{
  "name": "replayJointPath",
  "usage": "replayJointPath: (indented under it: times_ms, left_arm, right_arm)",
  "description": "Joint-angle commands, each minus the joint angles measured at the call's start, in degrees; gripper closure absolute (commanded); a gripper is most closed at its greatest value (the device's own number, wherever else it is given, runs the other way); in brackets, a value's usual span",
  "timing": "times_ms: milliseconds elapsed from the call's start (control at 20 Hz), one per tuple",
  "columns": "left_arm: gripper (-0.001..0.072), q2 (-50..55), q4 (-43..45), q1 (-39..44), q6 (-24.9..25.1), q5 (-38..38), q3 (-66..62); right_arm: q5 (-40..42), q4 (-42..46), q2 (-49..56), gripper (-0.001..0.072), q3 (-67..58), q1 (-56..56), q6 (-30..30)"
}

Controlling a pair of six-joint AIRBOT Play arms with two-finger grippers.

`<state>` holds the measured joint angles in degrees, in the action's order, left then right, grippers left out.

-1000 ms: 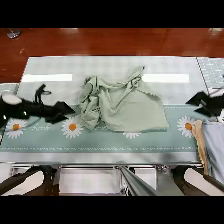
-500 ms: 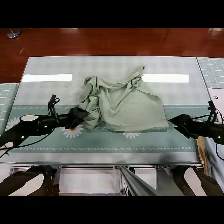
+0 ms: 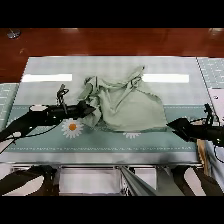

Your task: Fold the shirts.

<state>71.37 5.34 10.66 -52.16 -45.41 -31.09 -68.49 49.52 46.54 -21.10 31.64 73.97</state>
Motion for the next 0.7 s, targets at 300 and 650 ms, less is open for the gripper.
replayJointPath:
  times_ms: [300, 650]
  left_arm:
    - [0.0680, 0.5, -0.3, 0.4, 1.6, -3.9, -3.3]
    - [0.0679, 0.5, -0.3, 0.4, 1.6, -5.3, -3.3]
  right_arm:
    - [4.0, -2.3, 12.6, 0.0094, -0.4, -1.7, 0.7]
    - [10.7, -3.2, 25.3, 0.0094, -12.7, -17.0, 4.3]
